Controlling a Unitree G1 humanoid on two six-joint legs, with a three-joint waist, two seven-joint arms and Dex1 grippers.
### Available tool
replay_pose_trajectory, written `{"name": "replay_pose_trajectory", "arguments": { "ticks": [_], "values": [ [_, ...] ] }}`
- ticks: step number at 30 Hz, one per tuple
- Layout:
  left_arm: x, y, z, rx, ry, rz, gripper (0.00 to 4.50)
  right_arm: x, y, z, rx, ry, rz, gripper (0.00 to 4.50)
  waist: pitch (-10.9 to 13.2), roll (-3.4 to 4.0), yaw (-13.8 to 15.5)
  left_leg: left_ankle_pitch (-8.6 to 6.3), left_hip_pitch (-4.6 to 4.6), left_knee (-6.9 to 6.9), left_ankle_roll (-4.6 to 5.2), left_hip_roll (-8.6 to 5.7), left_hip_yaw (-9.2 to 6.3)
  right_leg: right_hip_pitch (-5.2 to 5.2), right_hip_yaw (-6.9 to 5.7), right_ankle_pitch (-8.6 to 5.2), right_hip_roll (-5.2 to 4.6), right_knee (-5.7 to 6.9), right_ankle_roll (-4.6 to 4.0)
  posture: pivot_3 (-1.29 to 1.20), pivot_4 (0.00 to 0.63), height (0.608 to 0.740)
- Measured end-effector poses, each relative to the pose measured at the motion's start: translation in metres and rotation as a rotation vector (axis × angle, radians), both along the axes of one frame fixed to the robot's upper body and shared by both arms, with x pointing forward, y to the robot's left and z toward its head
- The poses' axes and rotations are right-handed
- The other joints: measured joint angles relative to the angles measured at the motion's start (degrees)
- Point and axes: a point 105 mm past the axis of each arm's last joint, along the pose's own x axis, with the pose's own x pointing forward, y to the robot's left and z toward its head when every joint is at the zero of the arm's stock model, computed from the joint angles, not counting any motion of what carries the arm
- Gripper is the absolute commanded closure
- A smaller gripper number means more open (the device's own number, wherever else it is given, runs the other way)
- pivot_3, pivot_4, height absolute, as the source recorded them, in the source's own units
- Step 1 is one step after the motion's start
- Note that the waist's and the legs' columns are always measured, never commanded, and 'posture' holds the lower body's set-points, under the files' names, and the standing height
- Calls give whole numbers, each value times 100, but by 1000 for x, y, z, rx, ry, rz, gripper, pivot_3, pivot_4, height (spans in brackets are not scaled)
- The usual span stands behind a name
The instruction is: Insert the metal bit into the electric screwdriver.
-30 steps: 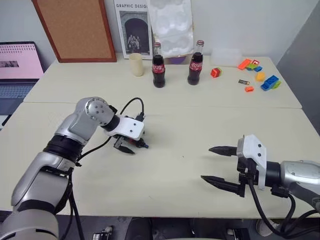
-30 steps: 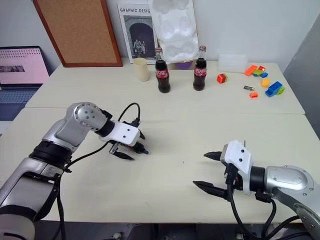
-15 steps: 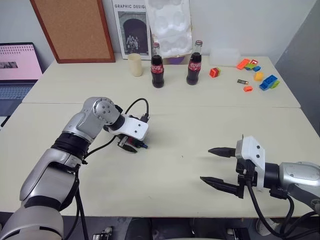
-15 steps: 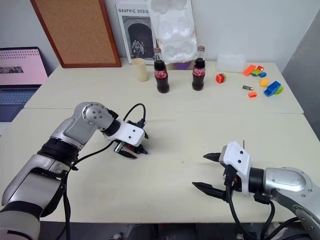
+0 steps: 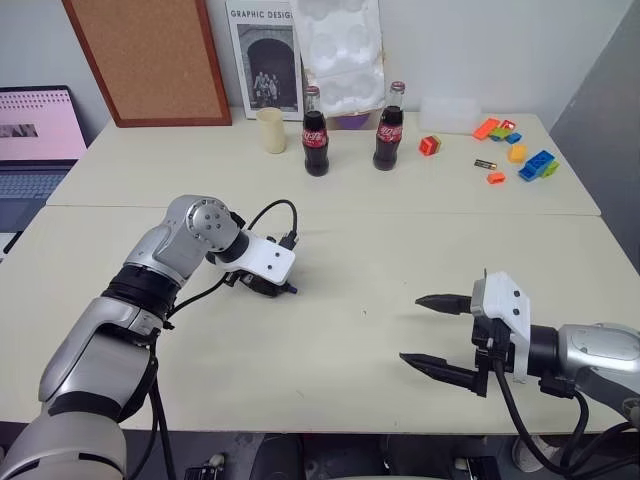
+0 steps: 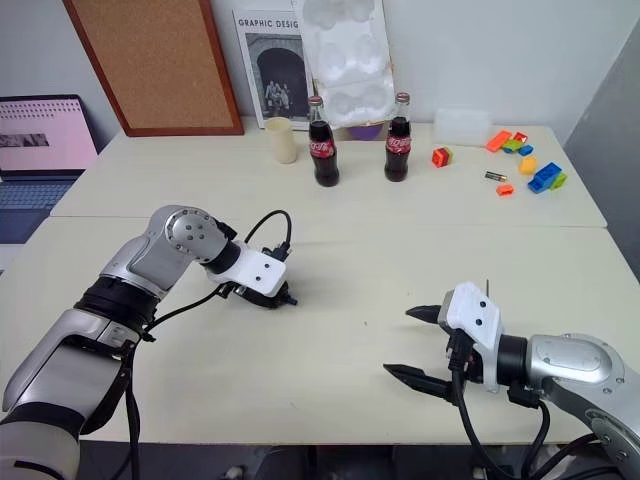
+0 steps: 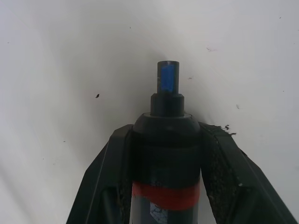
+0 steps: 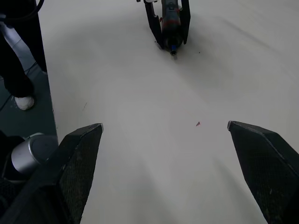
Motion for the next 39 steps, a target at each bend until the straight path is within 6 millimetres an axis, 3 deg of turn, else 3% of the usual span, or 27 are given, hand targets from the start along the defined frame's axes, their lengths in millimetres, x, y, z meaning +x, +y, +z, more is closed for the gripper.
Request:
{"name": "replay_pose_trajectory", "arguments": {
  "ticks": [4, 7, 11, 16, 18, 23, 26, 34, 39],
  "values": [
    [1, -6, 1, -40, -1, 4, 2857, -1, -3, 8, 22, -13, 3, 0, -1, 0, 4, 0, -3, 0, 0, 0, 0, 0, 0, 0, 0, -1, 0, 0, 150, 740],
    [4, -25, 8, -186, 24, 39, 2857, 0, -7, 19, 40, -37, 0, 0, 1, -1, 47, 0, -13, 5, 0, -1, -4, 0, -7, 2, -2, -6, 0, 0, 150, 740],
    [6, -67, 38, -486, 59, 97, 2858, 1, -16, 35, 59, -81, -26, 0, 1, -2, 71, 0, -19, 4, 0, -1, -5, 0, -9, 6, -3, -15, -3, 0, 150, 740],
    [-5, -126, 69, -856, 141, 152, 2858, 12, -36, 54, 38, -137, -101, 0, 1, -2, 43, 0, -17, 3, 0, -2, -8, 0, -7, 5, -3, -15, -3, 0, 150, 740],
    [-9, -141, 77, -957, 149, 183, 2858, 15, -40, 62, 32, -164, -114, 0, 1, -2, 15, 0, -10, 1, 0, -3, -13, 1, -6, 5, 0, -11, -3, 0, 150, 740],
    [-7, -152, 78, -1159, 137, 324, 2858, 19, -44, 70, 45, -172, -122, 0, -4, 8, -36, 0, 6, 1, 1, -4, -11, 6, 2, 5, 3, -2, -2, 0, 150, 740],
    [-6, -155, 65, -1249, 154, 430, 2858, 21, -44, 75, 37, -191, -118, 0, -2, 3, 2, 0, 2, 4, 1, -5, -12, 8, -1, 6, 2, -5, -1, 0, 150, 740],
    [-5, -144, 57, -1408, 62, 585, 2858, 21, -32, 80, 50, -201, -64, 0, -3, 5, 14, 0, 3, 4, 1, -6, -12, 10, -1, 7, 1, -10, -2, 0, 150, 740],
    [-16, -133, 53, -1461, 1, 632, 2858, 20, -25, 79, 42, -189, -21, 0, -7, 10, 10, 0, 10, 3, 1, -5, -9, 16, 1, 6, 1, -9, -1, 0, 150, 740]
  ]
}}
